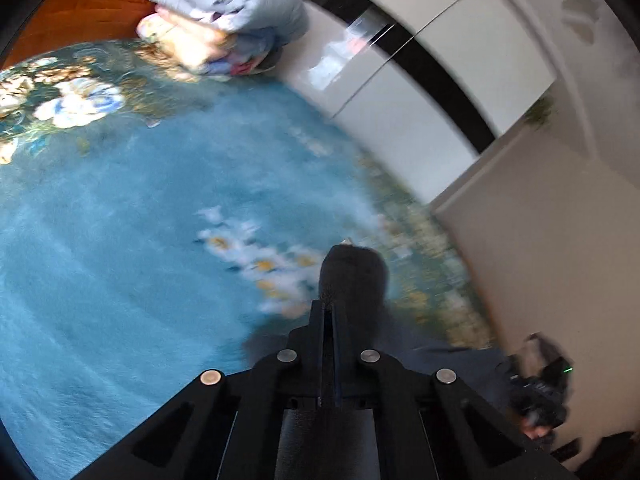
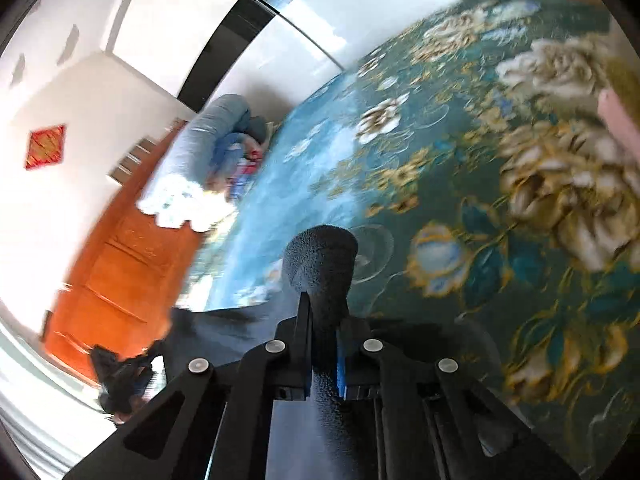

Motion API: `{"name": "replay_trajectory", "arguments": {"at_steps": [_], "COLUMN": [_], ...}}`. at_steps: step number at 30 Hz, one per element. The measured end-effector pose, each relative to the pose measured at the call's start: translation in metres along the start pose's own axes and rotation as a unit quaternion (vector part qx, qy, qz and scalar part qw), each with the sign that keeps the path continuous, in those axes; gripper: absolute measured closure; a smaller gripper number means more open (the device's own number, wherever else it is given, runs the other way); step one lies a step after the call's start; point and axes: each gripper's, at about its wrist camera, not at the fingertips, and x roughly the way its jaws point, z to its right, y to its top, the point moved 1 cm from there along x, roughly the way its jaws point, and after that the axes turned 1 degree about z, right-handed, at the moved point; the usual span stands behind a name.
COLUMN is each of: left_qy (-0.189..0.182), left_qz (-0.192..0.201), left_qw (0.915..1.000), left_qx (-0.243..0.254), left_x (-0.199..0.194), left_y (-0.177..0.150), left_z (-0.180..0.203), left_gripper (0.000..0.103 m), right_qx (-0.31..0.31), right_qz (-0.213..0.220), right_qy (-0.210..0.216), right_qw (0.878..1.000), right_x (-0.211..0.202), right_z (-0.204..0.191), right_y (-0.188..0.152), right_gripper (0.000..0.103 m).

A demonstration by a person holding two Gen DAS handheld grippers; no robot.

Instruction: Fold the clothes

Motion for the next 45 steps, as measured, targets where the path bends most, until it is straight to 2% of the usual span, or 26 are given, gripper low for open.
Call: {"name": "replay_trajectory", "arguments": {"at_steps": [3,5,7,11,15,17,19,22,24,25,26,29,30,32,34,36,38,40,41,44,45], "left_qy": [0.04,0.037,0.036,0.035,0.029,0.045,0.065,0.063,0.046,0.036,0.032,0.047,0.053,0.066,0.07,0.061,0.054,0.056,0.056,0.047,0.04], "left_qz": [-0.041,-0.062,-0.069,-0.07,-0.064,-0.049,-0.032,-0.026,-0.023,-0.023,-0.024,-0.029,-0.035,-0.068,-0.093,-0.094,-0.091,-0.095,-0.095,-0.073,-0.062], "left_qw": [0.9969,0.9936,0.9931,0.9939,0.995,0.9965,0.9972,0.9962,0.9942,0.9931,0.9917,0.9856,0.9841,0.9847,0.9863,0.9897,0.9919,0.9913,0.9912,0.9928,0.9942], "left_qx": [-0.053,-0.086,-0.087,-0.077,-0.072,-0.051,-0.015,0.053,0.095,0.109,0.122,0.16,0.166,0.146,0.117,0.089,0.07,0.072,0.073,0.082,0.078], "left_x": [0.032,0.045,0.048,0.043,0.024,0.002,-0.019,-0.028,-0.029,-0.027,-0.025,-0.018,-0.013,0.006,0.022,0.025,0.024,0.023,0.02,-0.004,-0.015], "left_y": [-0.016,-0.028,-0.033,-0.029,-0.022,-0.018,-0.016,-0.025,-0.039,-0.046,-0.053,-0.076,-0.084,-0.096,-0.105,-0.106,-0.103,-0.102,-0.101,-0.104,-0.106], "left_z": [-0.04,-0.06,-0.063,-0.056,-0.051,-0.045,-0.029,0.017,0.055,0.07,0.083,0.102,0.102,0.085,0.065,0.056,0.051,0.052,0.053,0.058,0.056], "left_gripper": [0.1,0.1,0.1,0.098,0.097,0.096,0.089,0.078,0.078,0.078,0.078,0.077,0.076,0.075,0.075,0.075,0.075,0.075,0.075,0.075,0.071], "right_qx": [0.038,0.07,0.071,0.045,0.027,0.028,0.011,-0.033,-0.086,-0.112,-0.14,-0.193,-0.208,-0.223,-0.2,-0.18,-0.21,-0.233,-0.241,-0.218,-0.206], "right_qz": [-0.042,-0.062,-0.058,-0.074,-0.076,-0.068,-0.037,-0.005,-0.02,-0.027,-0.037,-0.056,-0.057,-0.057,-0.065,-0.073,-0.079,-0.085,-0.088,-0.066,-0.054], "right_qy": [-0.052,-0.06,-0.053,-0.068,-0.052,-0.059,-0.093,-0.119,-0.107,-0.102,-0.095,-0.068,-0.078,-0.104,-0.11,-0.115,-0.134,-0.148,-0.153,-0.129,-0.114], "right_qw": [0.997,0.994,0.994,0.994,0.995,0.996,0.995,0.992,0.99,0.988,0.985,0.977,0.973,0.967,0.971,0.974,0.965,0.957,0.954,0.965,0.97], "right_x": [0.031,0.046,0.045,0.042,0.022,0.004,-0.019,-0.036,-0.028,-0.023,-0.016,-0.006,-0.002,0.007,0.016,0.024,0.029,0.032,0.033,0.014,0.002], "right_z": [0.034,0.055,0.058,0.046,0.037,0.041,0.037,0.008,-0.026,-0.044,-0.059,-0.085,-0.085,-0.078,-0.062,-0.048,-0.056,-0.064,-0.068,-0.069,-0.068], "right_y": [-0.01,-0.022,-0.024,-0.019,-0.016,-0.013,-0.009,-0.012,-0.028,-0.037,-0.049,-0.085,-0.095,-0.109,-0.114,-0.118,-0.123,-0.127,-0.129,-0.126,-0.126], "right_gripper": [0.094,0.094,0.094,0.093,0.088,0.086,0.085,0.081,0.08,0.072,0.069,0.058,0.051,0.046,0.046,0.045,0.044,0.037,0.037,0.037,0.037]}}
